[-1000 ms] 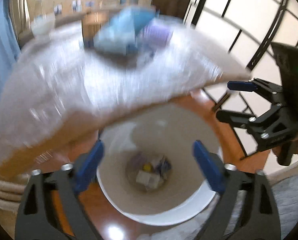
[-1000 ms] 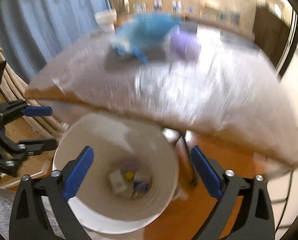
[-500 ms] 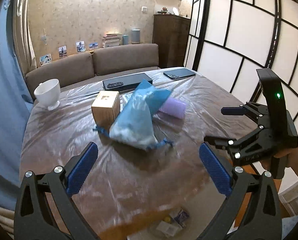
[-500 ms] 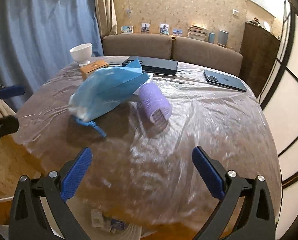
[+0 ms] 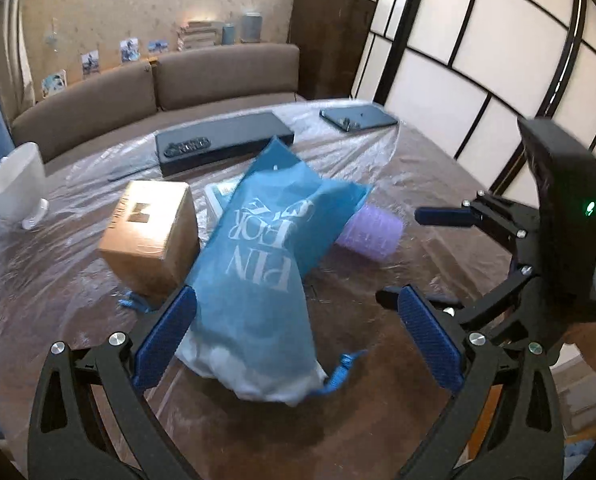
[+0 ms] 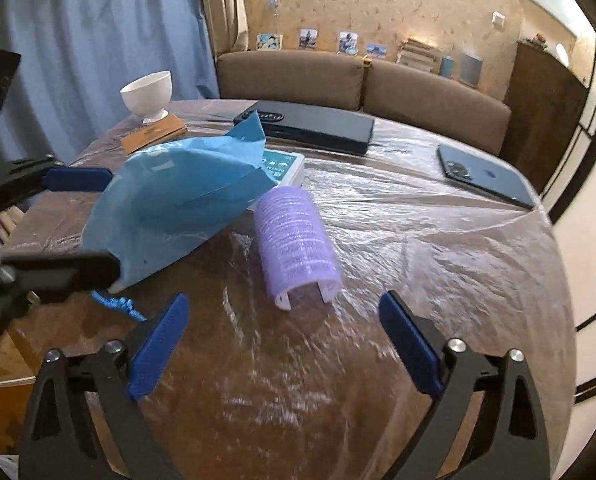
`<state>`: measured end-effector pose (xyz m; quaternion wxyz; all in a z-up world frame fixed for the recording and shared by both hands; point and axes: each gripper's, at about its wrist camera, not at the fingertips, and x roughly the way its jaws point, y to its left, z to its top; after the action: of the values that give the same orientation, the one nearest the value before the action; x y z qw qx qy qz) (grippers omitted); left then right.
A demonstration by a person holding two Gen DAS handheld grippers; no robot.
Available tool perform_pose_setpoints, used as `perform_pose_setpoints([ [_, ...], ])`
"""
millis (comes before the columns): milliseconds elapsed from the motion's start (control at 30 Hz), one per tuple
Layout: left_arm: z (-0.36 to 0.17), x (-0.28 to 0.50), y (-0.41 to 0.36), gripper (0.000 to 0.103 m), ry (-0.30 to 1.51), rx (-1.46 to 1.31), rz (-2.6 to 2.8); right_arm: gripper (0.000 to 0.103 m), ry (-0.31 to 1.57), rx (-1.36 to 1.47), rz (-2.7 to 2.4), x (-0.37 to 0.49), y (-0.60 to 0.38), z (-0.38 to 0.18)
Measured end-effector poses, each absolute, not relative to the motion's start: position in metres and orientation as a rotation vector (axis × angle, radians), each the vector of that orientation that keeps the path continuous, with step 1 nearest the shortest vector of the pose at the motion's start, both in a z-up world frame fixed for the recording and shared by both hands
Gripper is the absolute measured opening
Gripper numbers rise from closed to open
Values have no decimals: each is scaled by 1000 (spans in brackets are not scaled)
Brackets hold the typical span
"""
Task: Collect trash
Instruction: 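Move the right tool to the lavender hair roller and grasp it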
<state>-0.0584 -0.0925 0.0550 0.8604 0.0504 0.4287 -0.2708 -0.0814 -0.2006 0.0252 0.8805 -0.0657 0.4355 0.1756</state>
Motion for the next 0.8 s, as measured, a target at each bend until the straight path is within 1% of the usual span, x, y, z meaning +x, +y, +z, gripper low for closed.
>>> perform_pose_setpoints([
  [100, 47, -51, -95, 91, 909, 140, -553, 84, 918, -135, 391, -71, -199, 22],
  [133, 46, -48, -94, 89, 912, 132, -555, 80, 924, -139, 400, -68, -198, 20],
  [167, 45, -46, -91, 87, 914, 123, -557, 80, 926, -141, 403, -65, -197, 19],
  [367, 42, -36, -87, 87, 924, 94, -565, 80, 925, -140, 400, -51, -195, 15],
  [400, 41, -35, -88, 87, 927, 95, -565, 79, 927, -138, 401, -50, -196, 14],
  [433, 40, -35, -88, 86, 928, 96, -565, 74, 928, -137, 403, -49, -196, 13],
  [467, 38, -34, -88, 76, 930, 101, -567, 68, 933, -140, 408, -47, -195, 13],
  [500, 36, -35, -89, 72, 935, 111, -567, 66, 930, -153, 409, -46, -194, 12],
  [533, 35, -36, -89, 69, 934, 122, -566, 58, 929, -161, 410, -46, -193, 13],
  [567, 35, -37, -90, 61, 933, 133, -565, 51, 926, -184, 410, -47, -191, 13],
  [600, 35, -39, -90, 58, 931, 143, -564, 48, 924, -194, 409, -47, -190, 13],
  [633, 35, -40, -89, 56, 926, 146, -560, 44, 921, -203, 406, -47, -190, 13],
  [700, 36, -42, -86, 49, 921, 129, -564, 42, 902, -201, 397, -50, -193, 15],
  [800, 39, -46, -81, 47, 909, 85, -553, 42, 889, -165, 379, -53, -200, 19],
])
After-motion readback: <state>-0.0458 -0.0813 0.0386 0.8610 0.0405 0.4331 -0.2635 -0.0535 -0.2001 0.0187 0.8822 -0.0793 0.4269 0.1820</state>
